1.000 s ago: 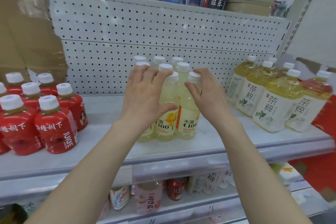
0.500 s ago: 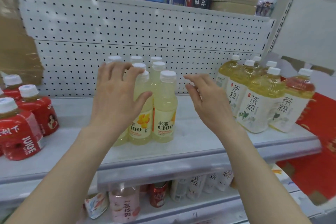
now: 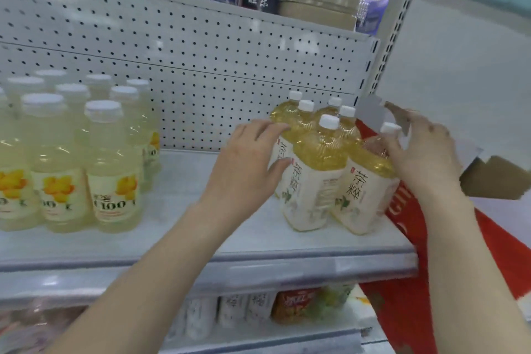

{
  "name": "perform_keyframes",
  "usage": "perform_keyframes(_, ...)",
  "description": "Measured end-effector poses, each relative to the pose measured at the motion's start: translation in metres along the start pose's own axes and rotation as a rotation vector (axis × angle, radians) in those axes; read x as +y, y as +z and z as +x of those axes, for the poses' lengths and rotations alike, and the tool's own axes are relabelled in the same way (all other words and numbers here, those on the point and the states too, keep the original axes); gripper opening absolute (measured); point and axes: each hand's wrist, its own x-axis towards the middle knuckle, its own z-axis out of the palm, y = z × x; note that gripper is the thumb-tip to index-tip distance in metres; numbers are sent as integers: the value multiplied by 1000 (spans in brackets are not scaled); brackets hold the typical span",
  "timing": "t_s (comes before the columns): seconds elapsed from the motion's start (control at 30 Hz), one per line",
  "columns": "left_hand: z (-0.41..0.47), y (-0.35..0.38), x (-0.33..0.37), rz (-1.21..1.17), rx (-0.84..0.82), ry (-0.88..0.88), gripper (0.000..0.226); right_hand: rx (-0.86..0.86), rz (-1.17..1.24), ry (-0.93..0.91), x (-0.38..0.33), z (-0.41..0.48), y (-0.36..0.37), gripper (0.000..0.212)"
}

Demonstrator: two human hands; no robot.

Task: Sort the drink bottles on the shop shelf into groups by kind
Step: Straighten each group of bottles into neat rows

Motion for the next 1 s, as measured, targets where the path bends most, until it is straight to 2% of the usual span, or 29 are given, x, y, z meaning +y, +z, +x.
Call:
perform_keyframes(0.07,22,18,18,-55,-65,-10,53,-159,64,27,2,6,3,60)
perform_keyframes(0.27,71,41,38,-232,-364,-129,49,-242,291,-57,17,12,0,35)
perform_keyframes(0.37,71,39,43,-331,-331,-164,43,-380,523,-94,24,12,-3,21)
perform_keyframes(0.47,68,33,43,-181,-211,-191,36,-405,650,-104,20,10,1,18)
perform_keyframes(0.53,63,27,39,-93,-99,-238,31,-365,646,-118,15,8,4,17)
perform_keyframes(0.63,57,19,32,-129,-15,-303,31,-300,628,-129,9,5,6,13)
perform_keyframes(0.77,60,20,36,-102,-36,-296,30,-314,520,-179,6,10,5,13)
perform_keyframes(0.87,64,22,36,-91,-80,-297,30,-413,429,-204,6,23,-5,20)
perform_keyframes(0.97,78,14,25,-317,-195,-362,33,-402,357,-219,-3,49,-17,35)
perform_keyframes(1.0,86,13,21,-386,-184,-368,35,-375,330,-212,-9,62,-17,36)
